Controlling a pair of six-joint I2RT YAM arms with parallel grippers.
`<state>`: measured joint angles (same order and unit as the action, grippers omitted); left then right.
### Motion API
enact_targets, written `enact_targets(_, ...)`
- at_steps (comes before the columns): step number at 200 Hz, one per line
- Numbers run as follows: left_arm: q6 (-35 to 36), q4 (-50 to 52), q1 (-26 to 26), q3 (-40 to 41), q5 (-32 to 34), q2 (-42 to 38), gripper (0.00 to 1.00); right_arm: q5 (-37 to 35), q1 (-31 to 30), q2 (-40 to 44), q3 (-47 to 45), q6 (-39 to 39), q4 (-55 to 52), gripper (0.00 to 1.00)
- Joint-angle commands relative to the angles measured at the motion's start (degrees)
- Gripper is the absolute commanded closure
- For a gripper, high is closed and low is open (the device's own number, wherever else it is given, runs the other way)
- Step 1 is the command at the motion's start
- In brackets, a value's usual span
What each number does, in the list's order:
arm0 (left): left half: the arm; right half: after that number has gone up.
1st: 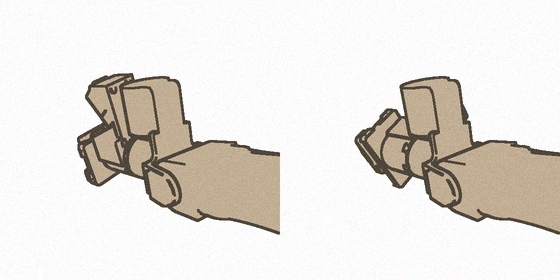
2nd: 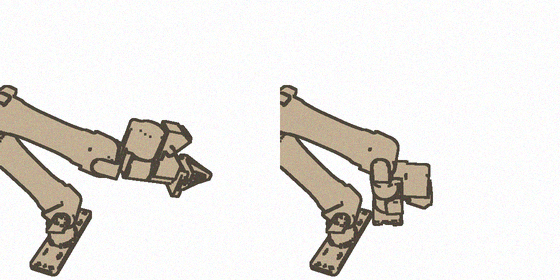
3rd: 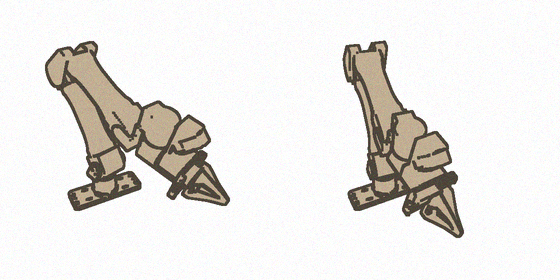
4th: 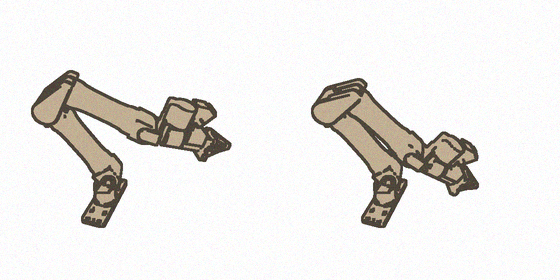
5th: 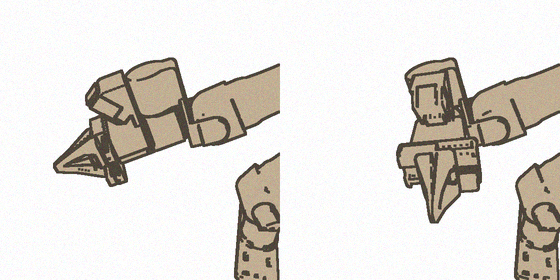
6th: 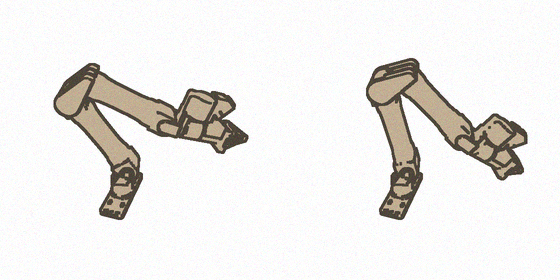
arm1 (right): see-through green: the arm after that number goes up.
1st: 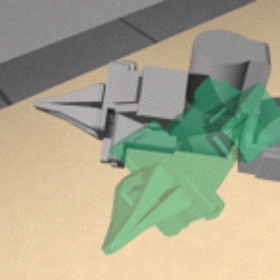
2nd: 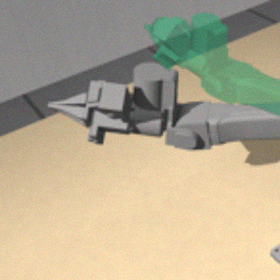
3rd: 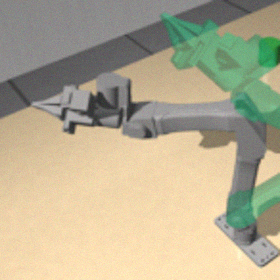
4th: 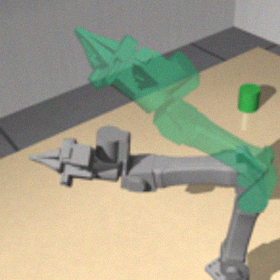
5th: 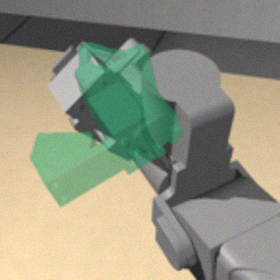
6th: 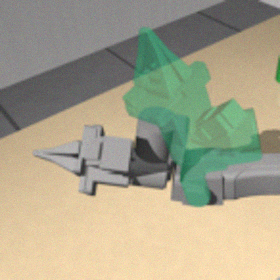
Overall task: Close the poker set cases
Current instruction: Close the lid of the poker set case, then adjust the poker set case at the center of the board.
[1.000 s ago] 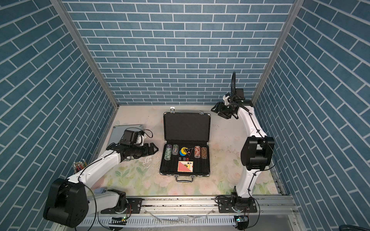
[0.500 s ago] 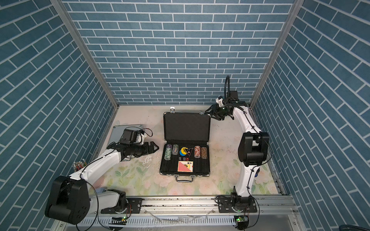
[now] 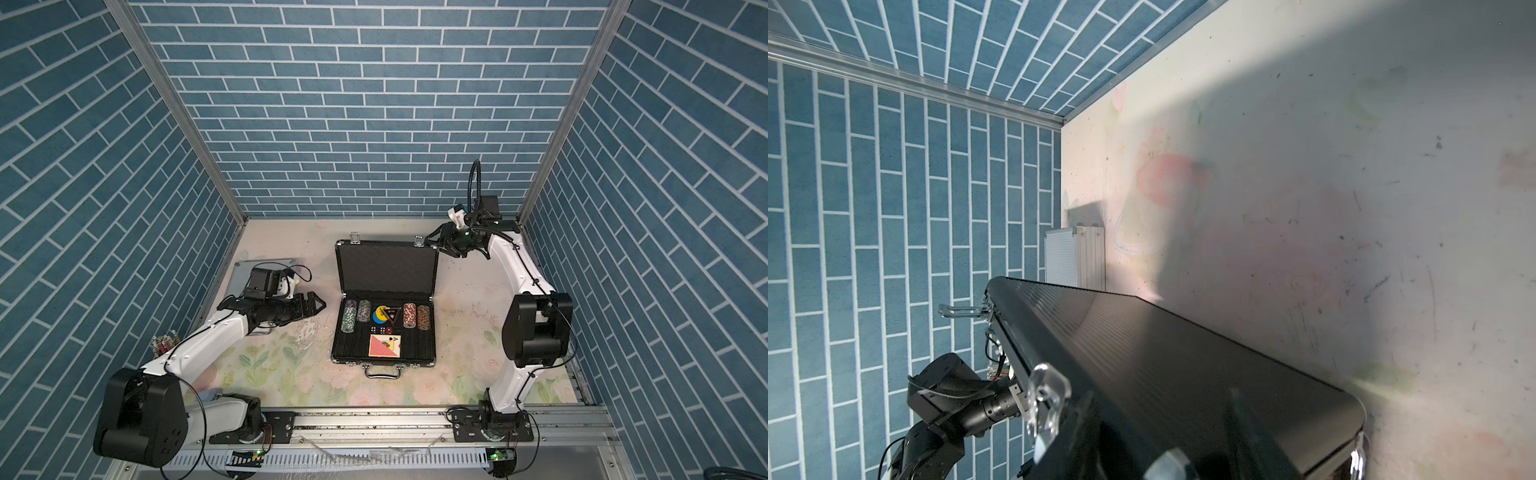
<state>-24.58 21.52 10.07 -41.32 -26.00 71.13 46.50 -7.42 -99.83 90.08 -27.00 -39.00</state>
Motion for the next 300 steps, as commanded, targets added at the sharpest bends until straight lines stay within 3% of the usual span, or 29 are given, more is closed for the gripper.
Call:
enact_targets(1,1.0,0.7,-0.9,0.9,0.0,-1.1,0.05,1.3,-1.8,3.2,-4.4,0.6,-4.3,0.51)
enact_targets(73,1.9,2.3,-1.2,0.0,0.2,-1.3,0.05,0.3,-2.0,14.9,-17.0,0.3,-6.2,0.51)
enact_targets(143,3.3,6.2,0.4,0.4,-0.7,-3.1,0.04,-2.6,-2.3,18.6,-26.8,-0.8,-3.2,0.49)
enact_targets(199,-1.1,5.0,10.1,4.6,0.0,-4.9,0.04,-8.7,-3.9,18.7,-37.5,0.6,0.6,0.45)
enact_targets(234,-5.1,2.5,16.8,6.8,0.6,-4.9,0.04,-8.4,-5.1,18.1,-42.0,-1.5,8.1,0.41)
enact_targets(300,-8.6,-2.2,22.9,8.5,-3.2,0.3,0.05,-5.0,-8.6,9.4,-43.0,-5.5,22.1,0.4)
